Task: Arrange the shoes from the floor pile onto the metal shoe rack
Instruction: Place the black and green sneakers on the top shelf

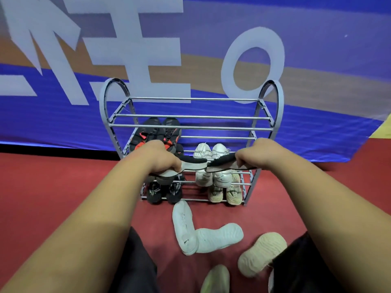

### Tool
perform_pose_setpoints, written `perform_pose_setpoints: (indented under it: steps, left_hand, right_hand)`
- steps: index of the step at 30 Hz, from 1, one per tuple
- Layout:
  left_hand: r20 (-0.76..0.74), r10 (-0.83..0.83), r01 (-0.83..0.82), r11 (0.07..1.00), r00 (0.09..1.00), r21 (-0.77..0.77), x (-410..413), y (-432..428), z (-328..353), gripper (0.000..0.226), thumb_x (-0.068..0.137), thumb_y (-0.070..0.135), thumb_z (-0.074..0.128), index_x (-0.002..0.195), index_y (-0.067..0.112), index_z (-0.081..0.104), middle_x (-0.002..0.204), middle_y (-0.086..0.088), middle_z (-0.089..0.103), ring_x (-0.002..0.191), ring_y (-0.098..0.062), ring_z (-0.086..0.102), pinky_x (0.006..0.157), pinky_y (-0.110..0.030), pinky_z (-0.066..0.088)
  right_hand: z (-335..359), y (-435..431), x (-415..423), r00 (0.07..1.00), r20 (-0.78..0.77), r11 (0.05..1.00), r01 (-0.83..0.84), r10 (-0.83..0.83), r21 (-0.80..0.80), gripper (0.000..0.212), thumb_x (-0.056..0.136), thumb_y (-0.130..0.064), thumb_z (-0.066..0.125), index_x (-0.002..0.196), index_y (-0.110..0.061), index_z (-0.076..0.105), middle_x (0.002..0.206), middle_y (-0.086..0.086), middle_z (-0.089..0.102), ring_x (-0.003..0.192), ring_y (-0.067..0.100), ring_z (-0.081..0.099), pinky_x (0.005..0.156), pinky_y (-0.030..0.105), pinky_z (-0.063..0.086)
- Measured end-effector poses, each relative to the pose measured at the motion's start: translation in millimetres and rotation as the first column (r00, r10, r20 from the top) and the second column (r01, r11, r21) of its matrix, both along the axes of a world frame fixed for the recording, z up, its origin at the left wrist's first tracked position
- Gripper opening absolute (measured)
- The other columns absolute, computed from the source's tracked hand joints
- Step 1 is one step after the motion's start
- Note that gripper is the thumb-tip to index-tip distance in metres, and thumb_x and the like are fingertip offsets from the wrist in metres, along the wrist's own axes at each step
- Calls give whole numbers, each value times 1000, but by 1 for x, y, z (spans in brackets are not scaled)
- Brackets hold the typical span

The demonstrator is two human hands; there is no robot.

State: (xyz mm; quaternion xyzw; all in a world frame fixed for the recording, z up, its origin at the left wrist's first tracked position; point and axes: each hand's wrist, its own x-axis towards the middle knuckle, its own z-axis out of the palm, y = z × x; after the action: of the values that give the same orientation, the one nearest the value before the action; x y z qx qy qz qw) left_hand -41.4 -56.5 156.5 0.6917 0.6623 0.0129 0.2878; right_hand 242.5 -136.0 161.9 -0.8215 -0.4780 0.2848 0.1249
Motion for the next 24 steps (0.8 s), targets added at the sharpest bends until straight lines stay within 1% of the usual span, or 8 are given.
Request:
perform_pose_setpoints:
  steps: [2, 4, 9, 12, 15, 18, 20, 24]
  left_hand:
    - [23, 16, -17, 999, 1000, 27, -5, 4, 3, 51, 47, 55, 85, 70, 11, 71, 63, -2, 66, 55, -23, 61, 54, -26, 41]
    - [52, 21, -23, 999, 998, 49, -8, 7, 3, 54, 48, 57, 83, 73, 11, 71, 67, -4, 68, 57, -25, 63, 56, -28, 44]
    - [102, -5, -8, 992, 995, 124, 17, 9, -15, 51, 65, 59, 79, 90, 16, 68, 90, -7, 73, 77, -22, 68, 71, -36, 56]
    - [125, 13, -37, 981, 992, 191, 41, 13, -35, 48, 79, 54, 78, 98, 13, 62, 108, -9, 67, 79, -20, 62, 64, -32, 46]
    - [159, 51, -87, 970, 986, 228, 63, 23, -49, 68, 84, 52, 77, 125, 2, 57, 129, -19, 59, 104, -35, 61, 79, -35, 46]
    - [216, 71, -122, 964, 974, 236, 84, 33, -62, 76, 88, 52, 76, 136, -1, 52, 139, -23, 51, 121, -40, 57, 94, -41, 49]
    - [244, 87, -145, 962, 966, 230, 96, 41, -72, 83, 90, 56, 74, 142, -2, 46, 145, -23, 45, 129, -42, 53, 102, -47, 49]
    - [216, 97, -154, 953, 972, 261, 120, 55, -92, 82, 95, 56, 68, 145, -5, 42, 151, -24, 39, 135, -44, 47, 107, -48, 44]
  right_hand:
    - [6, 2, 6, 999, -23, 998, 36, -35, 47, 42, 62, -36, 76, 35, -17, 49, 44, -6, 50, 38, 17, 36, 51, 27, 36]
    - [9, 3, 10, 997, -51, 996, 61, -57, 68, 41, 59, -36, 74, 40, -18, 43, 47, -5, 45, 41, 18, 31, 50, 28, 34]
    - [4, 9, 14, 990, -61, 981, 133, -125, 140, 39, 64, -38, 74, 50, -22, 42, 42, -7, 36, 49, 20, 34, 50, 27, 32]
    - [-13, 17, 9, 988, -37, 977, 153, -149, 151, 35, 74, -38, 70, 58, -17, 48, 44, -5, 42, 49, 21, 38, 49, 25, 32]
    - [-34, 29, 0, 978, -53, 964, 206, -200, 168, 30, 81, -37, 66, 70, -11, 55, 68, 6, 56, 56, 24, 48, 50, 26, 34]
    - [-54, 47, -7, 953, -114, 930, 300, -281, 213, 44, 87, -39, 66, 109, -1, 65, 116, 18, 65, 95, 36, 67, 69, 34, 52]
    - [-66, 56, -9, 939, -121, 906, 342, -322, 248, 60, 90, -39, 69, 132, 2, 56, 136, 21, 57, 117, 42, 63, 90, 46, 58]
    - [-89, 73, -3, 949, -69, 911, 316, -309, 266, 67, 98, -38, 69, 144, 2, 42, 150, 21, 41, 133, 43, 49, 104, 49, 50]
